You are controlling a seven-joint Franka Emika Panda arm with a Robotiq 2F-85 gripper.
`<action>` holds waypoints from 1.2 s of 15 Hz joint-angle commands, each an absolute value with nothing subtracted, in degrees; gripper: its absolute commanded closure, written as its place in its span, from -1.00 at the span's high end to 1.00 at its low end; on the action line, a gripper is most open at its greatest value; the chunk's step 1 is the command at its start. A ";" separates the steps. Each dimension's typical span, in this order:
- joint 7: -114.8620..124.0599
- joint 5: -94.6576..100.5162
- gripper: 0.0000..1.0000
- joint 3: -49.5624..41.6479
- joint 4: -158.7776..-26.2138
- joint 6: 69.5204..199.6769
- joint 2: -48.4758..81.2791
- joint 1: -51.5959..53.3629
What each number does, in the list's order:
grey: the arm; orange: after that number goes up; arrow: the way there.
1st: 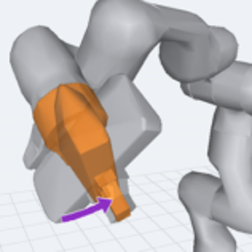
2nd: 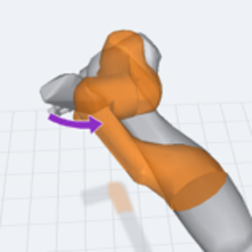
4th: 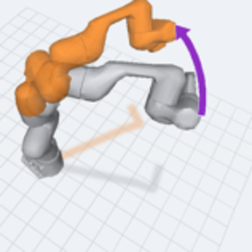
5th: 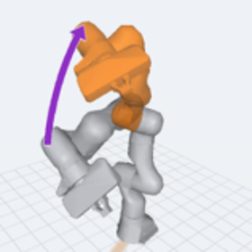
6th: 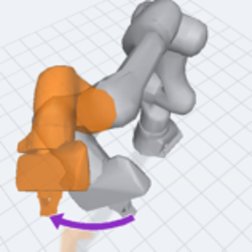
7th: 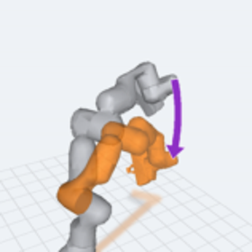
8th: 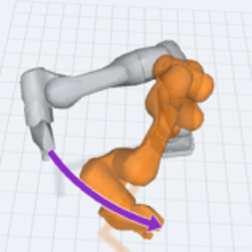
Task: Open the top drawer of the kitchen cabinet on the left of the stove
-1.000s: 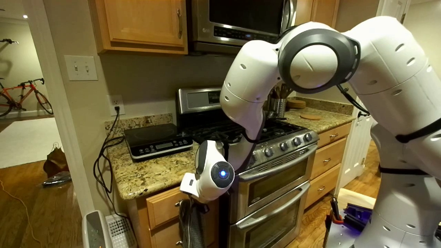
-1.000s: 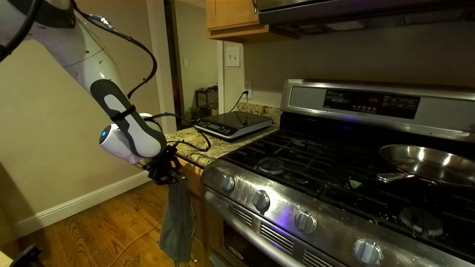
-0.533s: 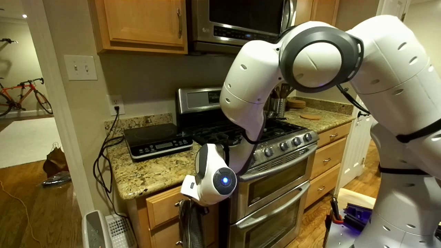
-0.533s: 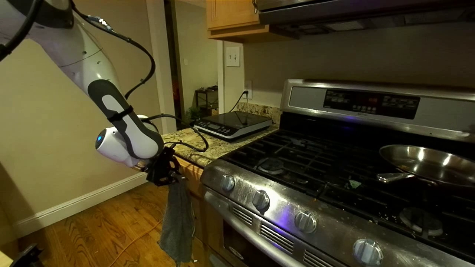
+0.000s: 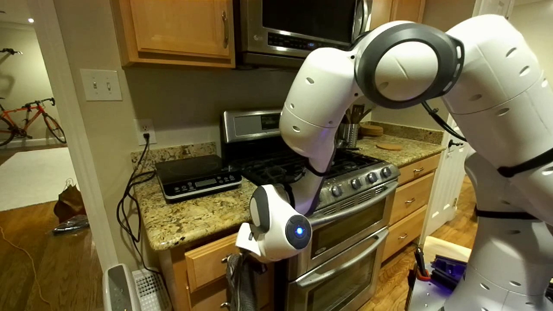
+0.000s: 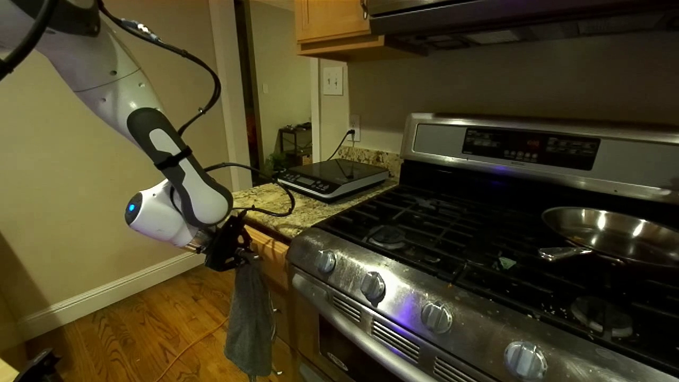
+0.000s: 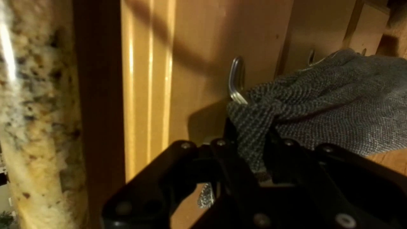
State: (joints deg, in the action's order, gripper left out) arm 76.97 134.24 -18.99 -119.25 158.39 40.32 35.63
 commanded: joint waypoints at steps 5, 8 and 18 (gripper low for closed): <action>80.61 142.17 -0.84 -1.40 -136.85 158.33 27.85 28.40; 78.00 141.16 -0.85 8.94 -140.39 158.85 26.27 18.29; 61.83 133.74 0.65 19.37 -145.50 157.91 20.40 7.17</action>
